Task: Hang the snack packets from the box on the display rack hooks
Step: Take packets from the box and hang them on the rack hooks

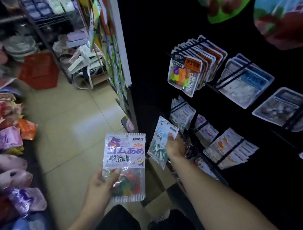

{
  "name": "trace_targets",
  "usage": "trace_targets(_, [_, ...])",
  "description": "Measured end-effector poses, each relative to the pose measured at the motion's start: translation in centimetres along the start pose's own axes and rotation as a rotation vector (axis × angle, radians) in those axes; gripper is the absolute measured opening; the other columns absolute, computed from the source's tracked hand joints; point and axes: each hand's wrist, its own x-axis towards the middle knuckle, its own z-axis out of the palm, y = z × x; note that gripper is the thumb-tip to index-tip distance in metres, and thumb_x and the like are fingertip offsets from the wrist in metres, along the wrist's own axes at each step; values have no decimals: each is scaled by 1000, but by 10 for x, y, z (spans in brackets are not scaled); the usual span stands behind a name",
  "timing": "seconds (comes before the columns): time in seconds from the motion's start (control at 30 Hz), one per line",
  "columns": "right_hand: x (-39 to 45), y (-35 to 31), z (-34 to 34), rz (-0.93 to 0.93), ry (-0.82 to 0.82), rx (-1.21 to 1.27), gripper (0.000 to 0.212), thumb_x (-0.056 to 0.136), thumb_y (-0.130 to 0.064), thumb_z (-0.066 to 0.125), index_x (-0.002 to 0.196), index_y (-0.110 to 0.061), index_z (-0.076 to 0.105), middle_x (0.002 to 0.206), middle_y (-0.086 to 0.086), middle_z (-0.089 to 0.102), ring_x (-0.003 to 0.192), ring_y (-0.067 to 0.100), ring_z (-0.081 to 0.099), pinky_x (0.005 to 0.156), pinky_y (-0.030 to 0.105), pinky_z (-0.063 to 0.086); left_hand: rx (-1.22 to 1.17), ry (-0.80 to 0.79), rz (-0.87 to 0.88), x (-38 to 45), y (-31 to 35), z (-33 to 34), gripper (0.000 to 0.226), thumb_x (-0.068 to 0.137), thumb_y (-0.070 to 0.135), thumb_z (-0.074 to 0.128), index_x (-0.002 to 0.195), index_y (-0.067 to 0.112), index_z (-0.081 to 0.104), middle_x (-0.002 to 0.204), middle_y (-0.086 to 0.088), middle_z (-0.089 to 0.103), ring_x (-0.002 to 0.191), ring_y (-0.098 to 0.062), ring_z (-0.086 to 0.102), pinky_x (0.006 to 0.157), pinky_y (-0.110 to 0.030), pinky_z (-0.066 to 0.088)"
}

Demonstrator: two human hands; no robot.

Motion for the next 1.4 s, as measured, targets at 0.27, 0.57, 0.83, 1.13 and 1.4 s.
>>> trace_targets(0.27, [41, -24, 30, 62, 36, -19, 56, 111, -35, 36, 159, -7, 26, 163, 17, 34, 147, 37, 37, 115, 41, 35, 63, -135, -65, 56, 31, 4, 25, 95, 10, 66, 120, 11, 64, 103, -15, 80, 82, -38, 78, 57, -40, 63])
trace_targets(0.57, [58, -23, 57, 85, 243, 227, 59, 110, -38, 37, 161, -12, 24, 161, 15, 38, 144, 35, 42, 116, 43, 38, 232, -320, -59, 131, 68, -22, 23, 94, 13, 68, 117, 17, 67, 105, -8, 80, 85, -36, 79, 73, -52, 64])
trace_targets(0.83, [79, -18, 71, 86, 311, 191, 57, 108, -44, 38, 159, -20, 28, 147, 17, 55, 123, 35, 61, 104, 51, 50, 285, -459, -82, 156, 86, -21, 24, 96, 10, 64, 120, 16, 66, 110, -11, 79, 93, -39, 77, 80, -60, 61])
trace_targets(1.13, [80, -1, 72, 35, 291, 107, 63, 108, -47, 35, 163, -21, 15, 158, 8, 44, 133, 33, 55, 110, 44, 46, 331, -490, -106, 168, 92, -23, 24, 98, 9, 62, 122, 11, 63, 109, -12, 79, 90, -39, 78, 66, -45, 64])
trace_targets(1.4, [96, 17, 71, -12, 275, 105, 63, 105, -53, 35, 160, -28, 18, 133, 16, 65, 83, 17, 56, 83, 35, 49, 365, -509, -107, 170, 95, -8, 24, 96, 11, 63, 120, 11, 63, 104, -12, 80, 88, -37, 78, 65, -45, 65])
